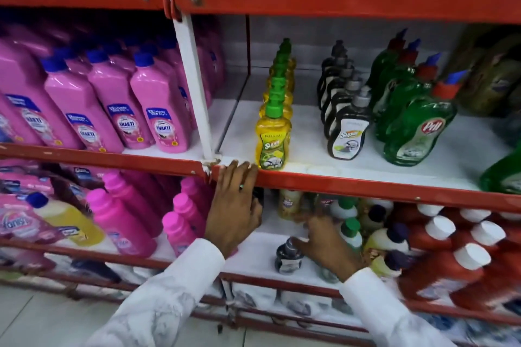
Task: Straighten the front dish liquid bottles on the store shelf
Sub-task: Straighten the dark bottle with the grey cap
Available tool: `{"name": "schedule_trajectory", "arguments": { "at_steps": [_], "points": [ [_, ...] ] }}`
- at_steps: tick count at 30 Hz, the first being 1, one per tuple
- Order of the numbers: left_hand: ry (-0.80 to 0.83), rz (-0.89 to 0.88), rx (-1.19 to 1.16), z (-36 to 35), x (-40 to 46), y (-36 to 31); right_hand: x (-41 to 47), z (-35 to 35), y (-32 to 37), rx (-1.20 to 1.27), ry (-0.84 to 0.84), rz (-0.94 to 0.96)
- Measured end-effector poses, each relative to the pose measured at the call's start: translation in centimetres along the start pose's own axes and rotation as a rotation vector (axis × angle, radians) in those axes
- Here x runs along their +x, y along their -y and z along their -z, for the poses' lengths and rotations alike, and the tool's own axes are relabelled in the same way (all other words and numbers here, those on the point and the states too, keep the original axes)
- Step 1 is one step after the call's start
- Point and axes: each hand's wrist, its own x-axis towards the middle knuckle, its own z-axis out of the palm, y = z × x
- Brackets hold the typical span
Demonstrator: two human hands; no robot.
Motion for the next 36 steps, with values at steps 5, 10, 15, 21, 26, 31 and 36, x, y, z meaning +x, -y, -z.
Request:
{"name": "schedule_trajectory", "arguments": {
  "at_steps": [5, 10, 15, 21, 26, 31, 36],
  "points": [
    [0.061, 0.049, 0.171, -0.2, -0.6, -1.4, 0.7, -4.3, -1.7, -0.103, 0.162, -0.081],
    [0.052, 0.067, 0.218, 0.0, -0.4, -2.6, 1.9, -5.1, -2.4, -0.063, 0.106, -0.112],
    [-0.108, -0.049, 0.077, 0.2, -0.3, -5.0, 0.3, -2.2, -1.1, 0.049, -0.042, -0.111],
    [-0.091, -0.255, -0.014, -1.0, 1.6, -7.0, -4.0, 9.0, 2.8, 0.169, -0.339, -0.124],
    [0.019, -0.237, 0.005, -2.9, 2.1, -7.2, -6.2, 17.5, 5.4, 0.175, -0.533, -0.095],
    [0.051, -0.195, 0.073, -3.3, 2.1, -8.1, -4.2, 21.2, 6.0, 0.143, -0.650, -0.051],
    [0.062, -0.160, 0.066, -3.7, 1.6, -8.5, -1.0, 21.9, 6.1, 0.140, -0.614, -0.023]
  ]
}}
